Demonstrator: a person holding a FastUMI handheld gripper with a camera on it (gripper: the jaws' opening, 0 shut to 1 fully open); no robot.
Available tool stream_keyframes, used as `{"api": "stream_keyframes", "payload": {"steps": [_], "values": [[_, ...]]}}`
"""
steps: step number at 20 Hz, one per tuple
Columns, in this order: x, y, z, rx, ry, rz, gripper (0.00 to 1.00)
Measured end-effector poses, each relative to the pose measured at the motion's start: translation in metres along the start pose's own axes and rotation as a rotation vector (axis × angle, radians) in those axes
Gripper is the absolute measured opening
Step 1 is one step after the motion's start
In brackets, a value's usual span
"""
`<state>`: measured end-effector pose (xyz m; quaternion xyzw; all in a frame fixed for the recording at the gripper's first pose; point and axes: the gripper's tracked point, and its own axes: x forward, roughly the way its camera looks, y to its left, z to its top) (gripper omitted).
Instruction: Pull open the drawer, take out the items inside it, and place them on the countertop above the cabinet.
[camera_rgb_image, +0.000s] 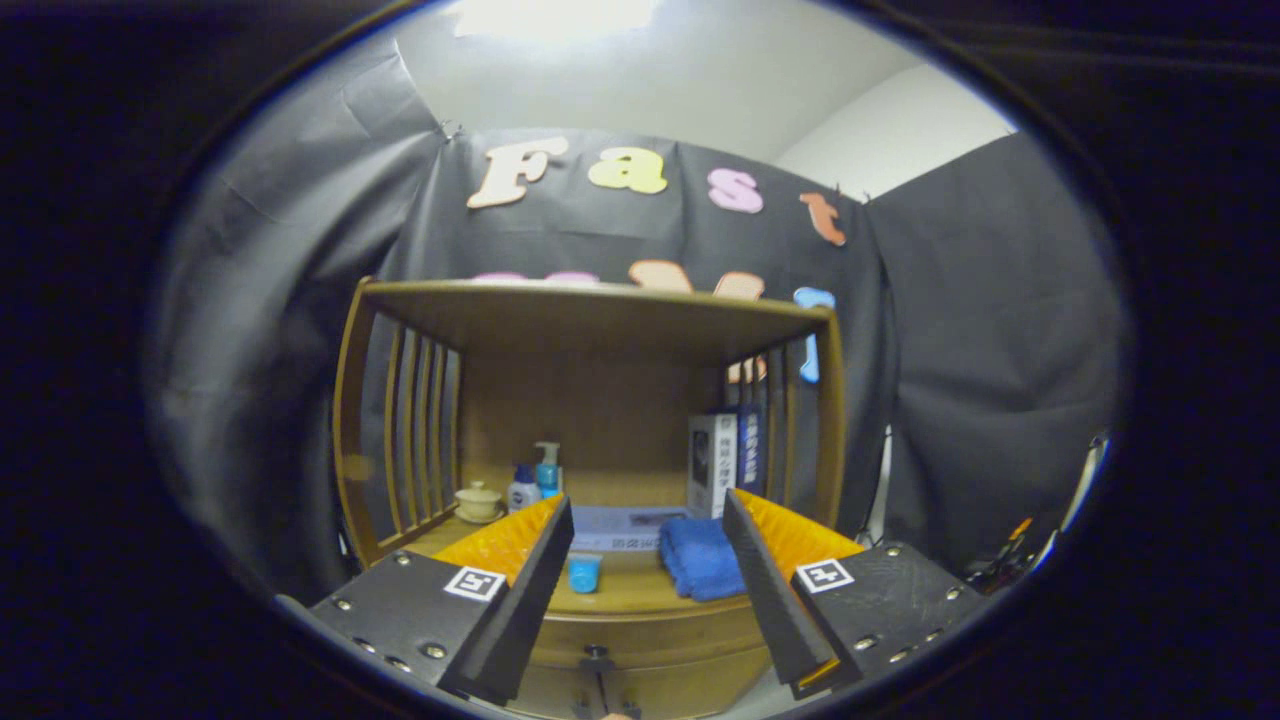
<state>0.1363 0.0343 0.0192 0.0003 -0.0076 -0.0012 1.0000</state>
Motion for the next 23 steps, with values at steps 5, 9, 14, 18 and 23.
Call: {"api": "stream_keyframes", "payload": {"steps": [5,9,14,18,23], "values": [[-0.035,-0.048,0.043,-0.001,-0.071,-0.145,0.9],[-0.063,-0.087,0.056,-0.023,-0.095,-0.237,0.9],[-0.085,-0.109,0.045,-0.046,-0.047,-0.213,0.9],[-0.097,-0.114,0.037,-0.061,-0.025,-0.172,0.87],[-0.104,-0.081,0.015,-0.075,0.062,0.005,0.87]]}}
